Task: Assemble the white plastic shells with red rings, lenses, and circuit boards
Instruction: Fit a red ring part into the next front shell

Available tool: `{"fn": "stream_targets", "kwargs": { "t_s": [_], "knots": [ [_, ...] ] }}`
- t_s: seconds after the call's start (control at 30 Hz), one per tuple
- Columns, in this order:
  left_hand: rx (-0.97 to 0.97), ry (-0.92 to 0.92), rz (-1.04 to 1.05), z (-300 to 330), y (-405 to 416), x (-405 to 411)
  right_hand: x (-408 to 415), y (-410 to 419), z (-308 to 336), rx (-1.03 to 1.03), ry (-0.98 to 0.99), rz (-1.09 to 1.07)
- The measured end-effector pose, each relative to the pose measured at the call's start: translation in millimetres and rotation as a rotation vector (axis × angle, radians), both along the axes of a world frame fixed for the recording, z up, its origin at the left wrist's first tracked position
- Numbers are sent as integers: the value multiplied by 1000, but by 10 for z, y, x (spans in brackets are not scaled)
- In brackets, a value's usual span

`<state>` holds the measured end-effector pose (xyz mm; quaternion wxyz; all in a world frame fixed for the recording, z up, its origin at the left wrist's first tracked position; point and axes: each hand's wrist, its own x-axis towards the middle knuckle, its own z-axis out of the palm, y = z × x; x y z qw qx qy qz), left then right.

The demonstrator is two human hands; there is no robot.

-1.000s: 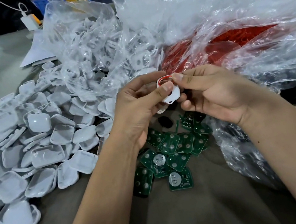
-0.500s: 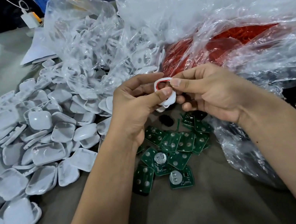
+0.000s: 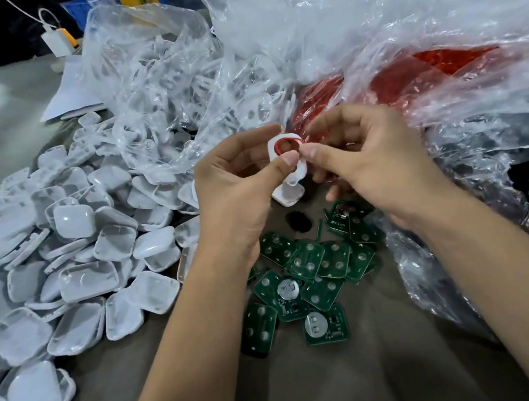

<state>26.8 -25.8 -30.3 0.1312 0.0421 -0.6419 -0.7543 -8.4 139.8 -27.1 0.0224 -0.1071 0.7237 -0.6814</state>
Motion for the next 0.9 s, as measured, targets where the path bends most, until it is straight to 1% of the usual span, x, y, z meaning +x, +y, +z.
{"fn": "stream_targets", "kwargs": {
  "t_s": [0.03,0.13,0.2,0.27,0.4,0.47,0.63,0.83,0.9],
  "knots": [
    [-62,51,29,-8,6,-6,3,-15,-13,28,56,-25],
    [-151,128,19,-17,30,-12,15,-22,-17,11,95,-38],
    [-158,130,7,-21,45,-13,21,-18,-10,47,130,-64],
    [-167,123,10,-27,53,-18,33,-27,-6,132,202,-94],
    [-156,117,10,-29,47,-24,77,-60,9,276,423,-185],
    [-155,115,16,-28,53,-22,82,-61,23,342,499,-210],
    [-171,121,16,-33,50,-26,47,-58,10,454,545,-187],
    [-132,109,-12,-21,23,-21,46,-35,30,452,534,-143],
    [-158,110,-11,-19,24,-19,51,-37,36,461,536,-129]
  ]
}}
